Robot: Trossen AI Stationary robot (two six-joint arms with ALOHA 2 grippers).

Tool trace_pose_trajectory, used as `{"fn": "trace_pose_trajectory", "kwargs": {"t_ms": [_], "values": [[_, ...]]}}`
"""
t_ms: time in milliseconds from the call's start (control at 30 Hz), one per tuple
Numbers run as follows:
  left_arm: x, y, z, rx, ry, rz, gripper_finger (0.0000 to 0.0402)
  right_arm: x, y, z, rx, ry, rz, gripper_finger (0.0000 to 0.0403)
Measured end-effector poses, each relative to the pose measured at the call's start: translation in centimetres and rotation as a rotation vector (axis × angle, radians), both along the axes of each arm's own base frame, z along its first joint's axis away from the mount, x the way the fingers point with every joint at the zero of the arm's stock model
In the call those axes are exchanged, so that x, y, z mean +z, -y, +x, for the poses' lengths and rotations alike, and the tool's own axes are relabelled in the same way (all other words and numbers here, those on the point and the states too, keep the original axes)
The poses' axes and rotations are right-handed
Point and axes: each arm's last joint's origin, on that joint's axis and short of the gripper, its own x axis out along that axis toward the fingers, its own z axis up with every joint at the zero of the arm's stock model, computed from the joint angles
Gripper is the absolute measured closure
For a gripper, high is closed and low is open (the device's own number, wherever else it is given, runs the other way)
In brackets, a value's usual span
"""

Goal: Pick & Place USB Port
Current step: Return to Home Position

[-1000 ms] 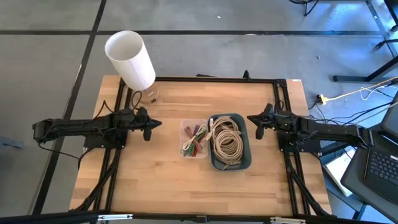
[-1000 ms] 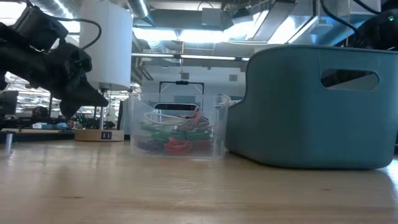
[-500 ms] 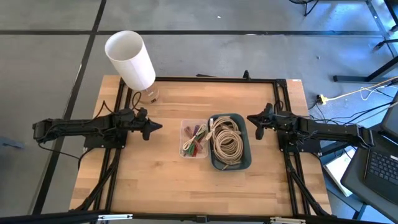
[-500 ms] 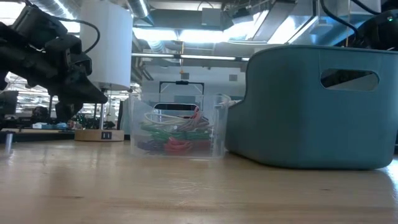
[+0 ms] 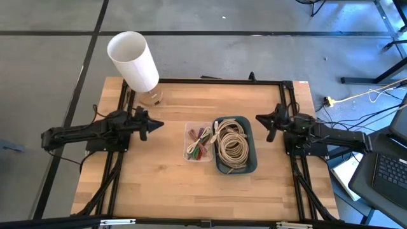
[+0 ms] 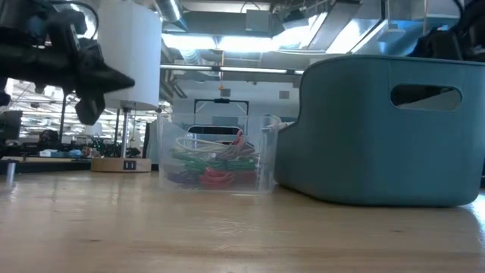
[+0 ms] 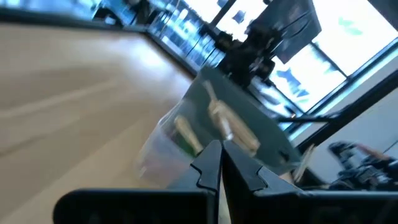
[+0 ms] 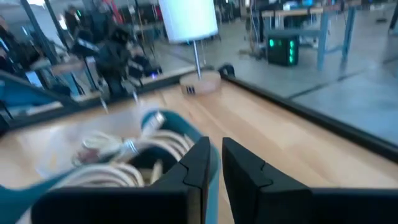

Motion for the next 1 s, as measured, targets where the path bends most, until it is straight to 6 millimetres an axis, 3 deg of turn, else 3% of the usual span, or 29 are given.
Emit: {"fn": "trace_pose_trajectory", "kwargs": {"t_ms": [233,367,500,1000], "values": [[1.0,0.2,-0.7,0.003,0.124,0.03,0.0395,0.6,-0.1,-0.3,0.001,0.074,-0.009,0.0357],[1.0,0.3,-0.7,-0.004,0.119,0.028,0.0395,0.5,-0.2,-0.3,0.022,0.076,-0.009,0.0356],[0.9,0.7,-0.6,0.006,0.107,0.024,0.0396,0.4,-0.6,0.1,0.059,0.19,-0.017,0.0356],[0.9,2.4,-0.5,-0.176,0.109,0.015,0.0395,0.4,-2.0,0.2,0.207,0.188,-0.003,0.0356]]}}
